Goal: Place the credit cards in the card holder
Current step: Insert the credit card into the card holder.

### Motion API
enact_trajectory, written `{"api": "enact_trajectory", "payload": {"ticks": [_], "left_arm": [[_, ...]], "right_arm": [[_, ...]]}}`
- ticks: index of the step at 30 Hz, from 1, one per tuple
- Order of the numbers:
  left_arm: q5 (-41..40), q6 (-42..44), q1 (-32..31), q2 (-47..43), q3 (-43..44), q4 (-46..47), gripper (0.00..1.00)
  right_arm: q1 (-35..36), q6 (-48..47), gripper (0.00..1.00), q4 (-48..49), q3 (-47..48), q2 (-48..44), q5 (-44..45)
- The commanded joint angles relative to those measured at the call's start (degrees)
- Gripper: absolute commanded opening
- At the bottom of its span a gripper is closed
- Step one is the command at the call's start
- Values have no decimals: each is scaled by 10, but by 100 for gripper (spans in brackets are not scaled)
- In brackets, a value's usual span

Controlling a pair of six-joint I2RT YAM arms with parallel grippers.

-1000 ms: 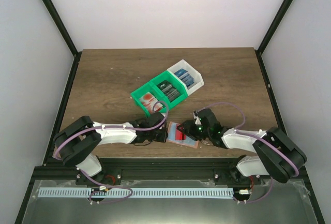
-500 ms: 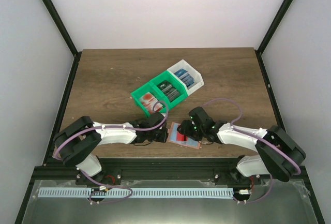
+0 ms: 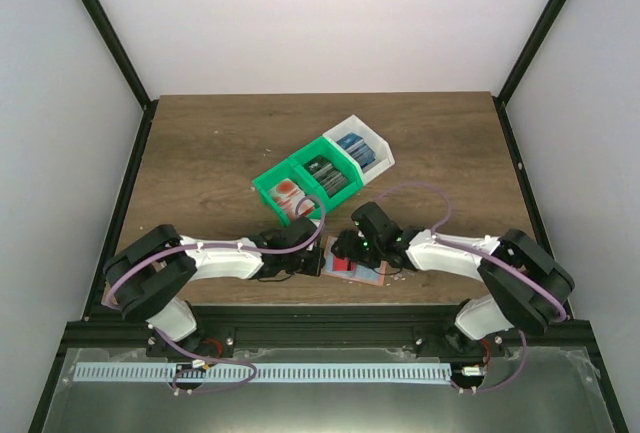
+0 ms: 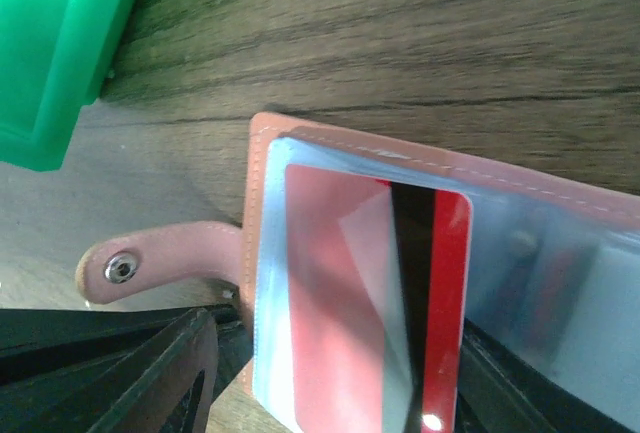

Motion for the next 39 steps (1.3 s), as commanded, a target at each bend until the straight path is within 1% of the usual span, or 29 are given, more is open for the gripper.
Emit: {"api": "enact_trajectory", "payload": {"ticks": [1,3,6,12,18,22,24,27,30,33,35,39], "left_arm": [[30,9,-3,25,-18,-17,9],[29,9,-3,23,-18,-16,8],[27,9,-3,21,-20,-17,8],[21,6,-2,20,-22,-18,8],[22,5,-3,23,-22,-16,8],[22,6,-3,21,-23,-16,8],[23,8,-3,22,-22,-15,8],[31,10,-3,24,-22,-10,8],[47,13,-3,25,-25,3,8],[55,14,-3,23,-27,8,8],[49,14,-3,20,-26,3,8],[26,9,-3,-2,-27,-13,8]], "right_arm": [[10,-15,61,8,9,25,-51],[9,-16,62,0,9,21,-45],[10,-18,64,-37,17,13,-2],[10,-21,64,-100,39,-3,45],[15,-8,56,-114,41,14,46],[22,-8,46,-115,49,25,39],[26,-9,44,-121,55,29,37],[27,-19,45,-110,56,30,12],[27,-30,47,-88,59,35,-30],[28,-30,50,-74,57,35,-52],[27,-26,51,-78,57,29,-44],[23,-22,56,-123,62,-1,37]]}}
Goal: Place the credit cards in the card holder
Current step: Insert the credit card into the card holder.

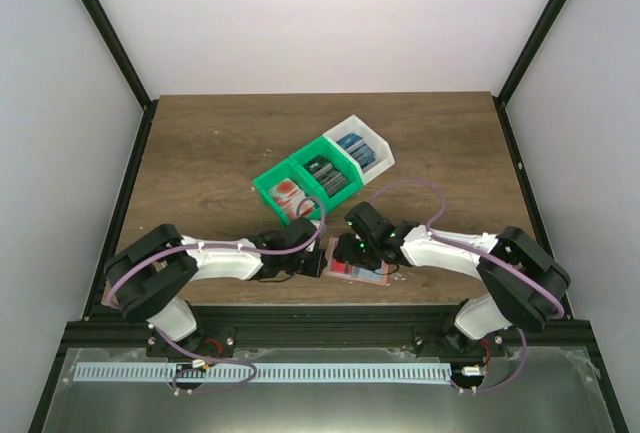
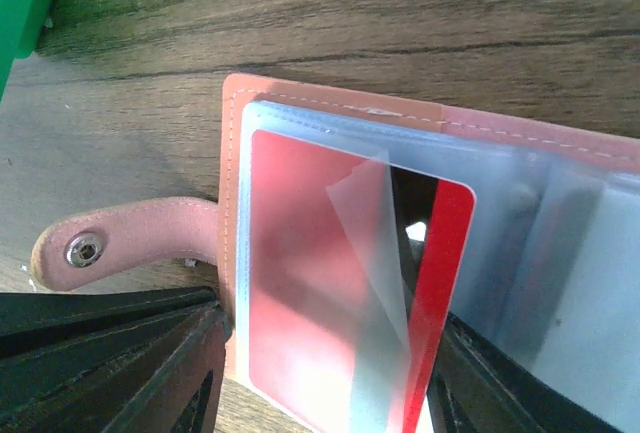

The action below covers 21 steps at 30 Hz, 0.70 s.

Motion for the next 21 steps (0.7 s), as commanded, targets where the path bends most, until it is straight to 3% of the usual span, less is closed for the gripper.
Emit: {"api": "enact_trajectory", "payload": {"ticks": [1,6,10,13,17,21], "left_arm": [[1,1,-5,-13,-18,-41,8],[3,15,-5,-61,-16,-48,14],[-22,5,-4,-94,-13,-68,25],[-56,-12,4,-115,-13,-82,39],[-64,-25,24,-112,-15,-82,49],[-36,-9,31,-81,1,-65,52]], "right_arm": [[3,0,57,-46,17,-36,48],[-10,-11,59,-70,16,-101,87],[-29,-15,59,-89,6,-124,101],[-41,-16,59,-91,-9,-139,108],[-52,-17,60,-91,-25,-151,111],[-56,-18,60,-88,-35,-157,113]]}}
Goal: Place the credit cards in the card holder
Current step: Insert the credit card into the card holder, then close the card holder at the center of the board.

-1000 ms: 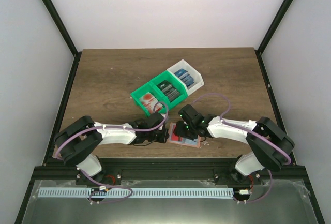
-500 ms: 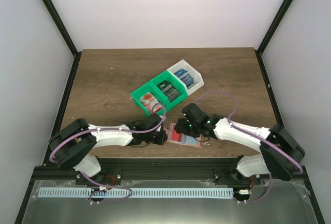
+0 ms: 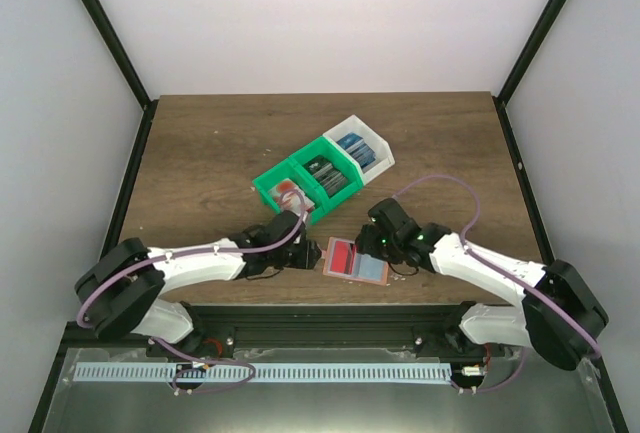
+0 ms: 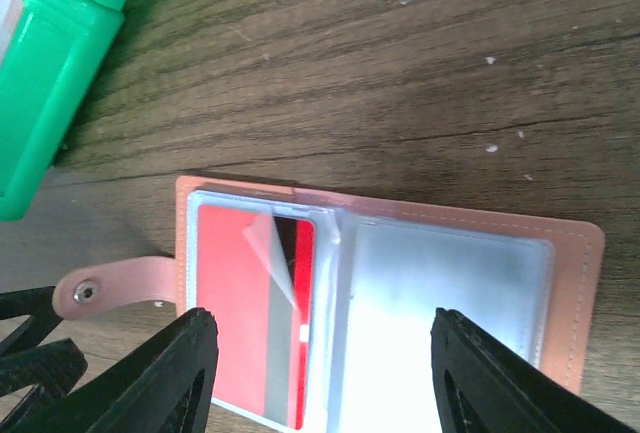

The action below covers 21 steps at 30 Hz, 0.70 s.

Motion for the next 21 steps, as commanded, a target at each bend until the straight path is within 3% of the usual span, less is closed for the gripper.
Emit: {"api": "enact_trajectory", "payload": {"ticks": [1,6,13,18,21], "left_arm": [[15,9,5,35,20,9,52],[34,22,5,71,38,19,50],[24,20,4,99,56,24,16],[-7,23,5,89,63,24,2],[-11,28,6,71,58,34,0]], "right_arm": [[-7,-7,60,-8,-9,-12,20],[-12,-5,60,-7,-24,-24,22],[-16,2,60,-19,-42,-48,36],[-17,5,60,-24,-48,-60,45],[-17,5,60,-24,-49,-61,45]]}}
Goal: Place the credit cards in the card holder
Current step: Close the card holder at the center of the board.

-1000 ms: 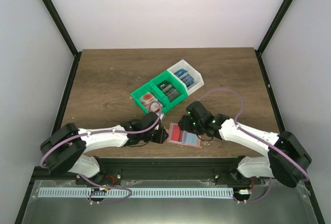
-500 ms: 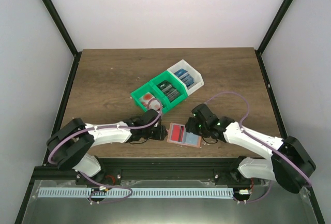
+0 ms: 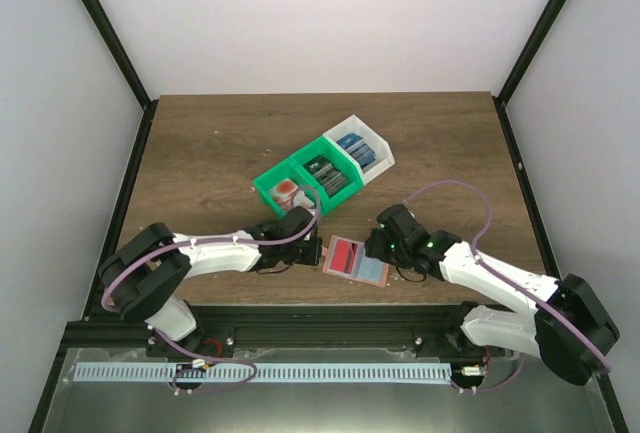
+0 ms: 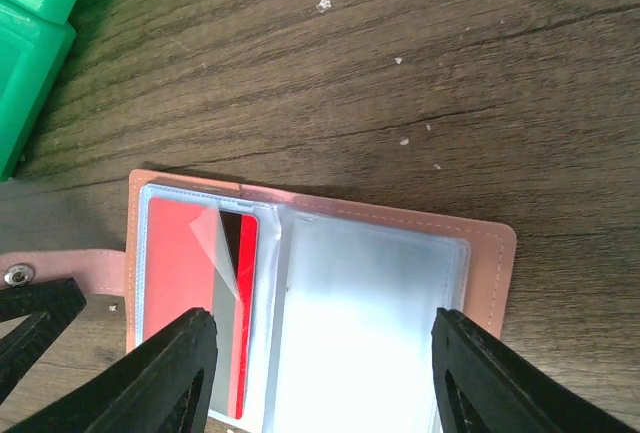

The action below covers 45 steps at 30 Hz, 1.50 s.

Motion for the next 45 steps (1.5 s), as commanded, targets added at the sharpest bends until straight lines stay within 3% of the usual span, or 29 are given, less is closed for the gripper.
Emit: {"api": "enact_trajectory", "payload": {"ticks": [1,14,19,27,34,39,45], "left_arm": [[-19,11,1,-28,7,21,0],[-34,48,2,-106,-10,9,0],[56,103,0,-124,-10,41,0],[196,99,-61,-40,11,128,0],[210,99,-96,45,71,158,0],[153,108,-96,59,98,137,0],[122,109,-96,50,98,141,0]], "right_arm": [[-5,4,60,-6,-8,-7,19],[-5,4,61,-9,-9,-8,18],[-6,5,60,-18,-3,17,21],[-7,50,60,-42,-19,33,88],[-12,86,59,-36,-64,-9,115],[-28,59,59,-26,-71,-19,90],[-101,-39,59,73,-96,-12,-83]]}}
